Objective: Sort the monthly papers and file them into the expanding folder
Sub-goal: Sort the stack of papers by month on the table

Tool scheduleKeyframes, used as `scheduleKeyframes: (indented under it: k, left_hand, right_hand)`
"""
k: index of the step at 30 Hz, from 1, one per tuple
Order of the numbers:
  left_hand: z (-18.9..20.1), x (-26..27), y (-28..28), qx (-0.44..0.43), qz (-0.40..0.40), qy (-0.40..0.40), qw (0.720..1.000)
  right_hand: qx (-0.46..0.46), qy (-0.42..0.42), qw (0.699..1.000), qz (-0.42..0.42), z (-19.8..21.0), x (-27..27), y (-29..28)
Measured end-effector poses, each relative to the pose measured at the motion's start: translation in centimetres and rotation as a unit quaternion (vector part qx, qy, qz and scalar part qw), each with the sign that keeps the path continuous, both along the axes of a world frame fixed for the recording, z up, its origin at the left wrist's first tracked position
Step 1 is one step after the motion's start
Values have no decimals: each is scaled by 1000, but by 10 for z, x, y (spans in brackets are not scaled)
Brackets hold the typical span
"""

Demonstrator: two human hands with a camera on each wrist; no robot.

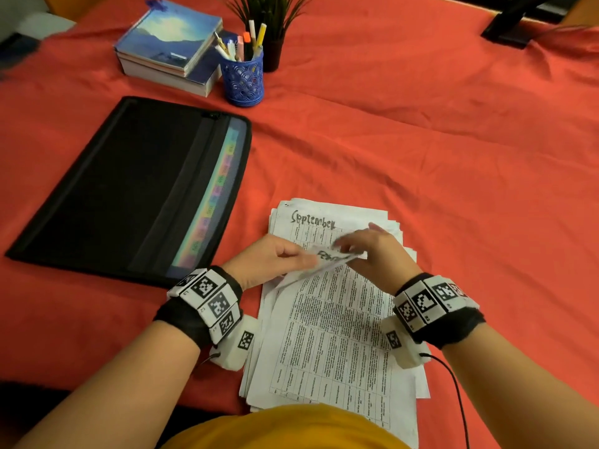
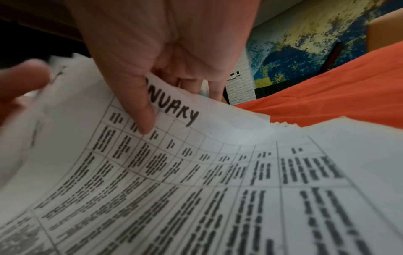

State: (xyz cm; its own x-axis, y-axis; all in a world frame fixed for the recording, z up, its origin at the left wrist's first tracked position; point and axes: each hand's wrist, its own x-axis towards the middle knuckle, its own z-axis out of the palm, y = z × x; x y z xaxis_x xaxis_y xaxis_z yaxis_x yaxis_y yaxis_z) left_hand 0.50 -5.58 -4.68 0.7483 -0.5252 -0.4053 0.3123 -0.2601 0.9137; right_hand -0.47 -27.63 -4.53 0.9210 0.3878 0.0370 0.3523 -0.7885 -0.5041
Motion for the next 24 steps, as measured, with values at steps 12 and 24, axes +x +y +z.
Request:
scheduleKeyframes:
  k: [12, 24]
  left_hand:
    - [-23, 10, -4, 271, 165, -171, 933]
    - [-14, 18, -14, 382, 91, -168, 904]
  right_hand:
    - [16, 10, 1000, 14, 2, -10, -5]
    - [3, 27, 1000, 9, 7, -13, -3]
